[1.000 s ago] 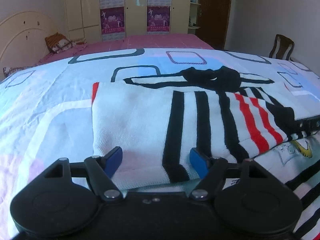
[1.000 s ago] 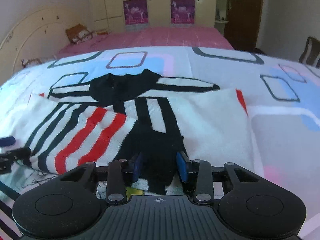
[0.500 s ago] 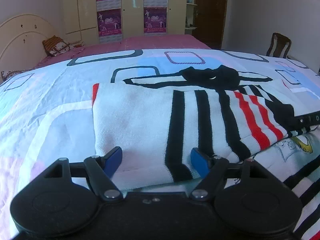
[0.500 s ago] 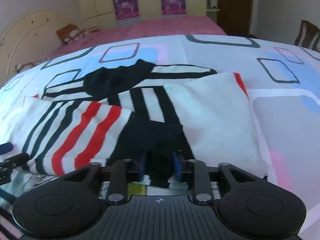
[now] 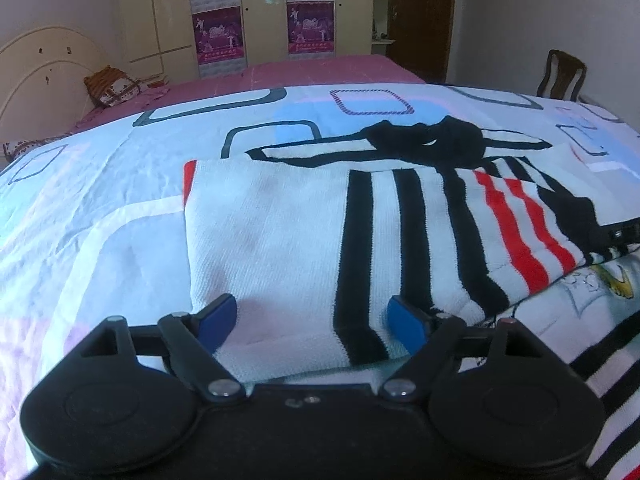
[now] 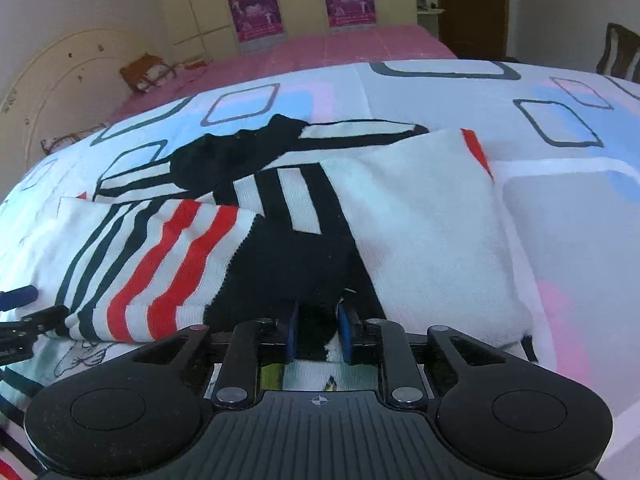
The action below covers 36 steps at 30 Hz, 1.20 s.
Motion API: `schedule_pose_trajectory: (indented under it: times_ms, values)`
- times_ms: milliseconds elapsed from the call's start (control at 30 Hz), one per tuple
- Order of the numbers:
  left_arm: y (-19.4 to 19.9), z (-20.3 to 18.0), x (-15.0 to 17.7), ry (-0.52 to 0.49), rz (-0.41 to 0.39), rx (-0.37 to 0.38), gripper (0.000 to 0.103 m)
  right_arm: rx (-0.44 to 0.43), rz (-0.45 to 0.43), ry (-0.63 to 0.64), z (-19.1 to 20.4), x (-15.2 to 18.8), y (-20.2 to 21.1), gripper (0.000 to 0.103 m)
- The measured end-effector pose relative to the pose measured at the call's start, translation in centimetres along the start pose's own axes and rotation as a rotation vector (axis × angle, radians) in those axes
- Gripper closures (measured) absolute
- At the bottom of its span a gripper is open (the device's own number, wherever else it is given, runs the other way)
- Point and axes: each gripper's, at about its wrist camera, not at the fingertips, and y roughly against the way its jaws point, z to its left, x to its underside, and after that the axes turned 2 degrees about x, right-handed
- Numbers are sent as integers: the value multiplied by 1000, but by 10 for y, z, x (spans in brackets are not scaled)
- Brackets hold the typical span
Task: Fold small clothes
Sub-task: 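Move both tools to the sweater hem to grasp it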
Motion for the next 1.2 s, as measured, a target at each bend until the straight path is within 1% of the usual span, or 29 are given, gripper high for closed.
schedule_pose_trajectory:
  times_ms: [67, 100, 133, 167, 200, 233, 300, 333, 400, 433, 467, 500, 533, 600, 733, 867, 967, 1033, 1067, 1100, 1167, 1200]
  values:
    - [5, -2, -1, -2, 5, -14, 19, -1, -8, -14, -3, -2, 10, 83]
    - [9, -4, 0, -6, 2, -29, 14, 12, -21, -19, -5, 0, 17, 81]
    - [14, -7, 1, -14, -4, -48, 3, 24, -36, -24, -7, 2, 24, 73]
    - [20, -10, 4, -26, -7, -82, 0, 35, -55, -26, -10, 6, 31, 36]
    - [25, -12, 8, -35, -6, -114, 0, 37, -85, -18, -12, 11, 40, 24]
    - [30, -12, 12, -38, 0, -128, 0, 26, -100, -1, -15, 15, 48, 24]
    - [42, -11, 22, -26, 12, -144, 0, 25, -88, 7, -23, 23, 60, 25]
    - [50, -10, 27, -19, 20, -145, 0, 18, -87, 4, -28, 27, 67, 25]
    - [68, -8, 39, -4, 20, -120, 1, 4, -97, -12, -39, 37, 85, 25]
    - [77, -7, 45, 2, 26, -104, 7, -6, -98, -25, -46, 43, 95, 25]
    - [86, -6, 51, 10, 33, -86, 9, -22, -94, -40, -53, 49, 103, 27]
    - [93, -6, 58, 22, 40, -72, 14, -35, -91, -52, -59, 55, 110, 36]
    - [100, -5, 64, 40, 47, -52, 20, -42, -84, -64, -64, 62, 117, 39]
    - [111, -4, 78, 81, 71, -17, 23, -52, -72, -85, -75, 77, 131, 42]
    - [125, 0, 108, 156, 113, -1, 25, -89, -29, -160, -95, 108, 149, 43]
    - [144, -3, 126, 204, 108, 25, 28, -113, 9, -204, -104, 143, 162, 47]
    - [156, -3, 137, 249, 103, 58, 32, -159, 36, -258, -111, 168, 170, 49]
    - [164, -5, 146, 280, 95, 74, 33, -187, 34, -290, -115, 182, 178, 51]
    - [169, -6, 151, 296, 90, 80, 33, -203, 34, -305, -116, 187, 182, 53]
    - [174, -7, 157, 314, 84, 87, 33, -216, 36, -320, -117, 192, 186, 58]
    - [183, -8, 165, 354, 72, 106, 33, -231, 41, -338, -118, 200, 192, 64]
    - [186, -8, 169, 377, 68, 124, 34, -246, 44, -348, -118, 206, 195, 65]
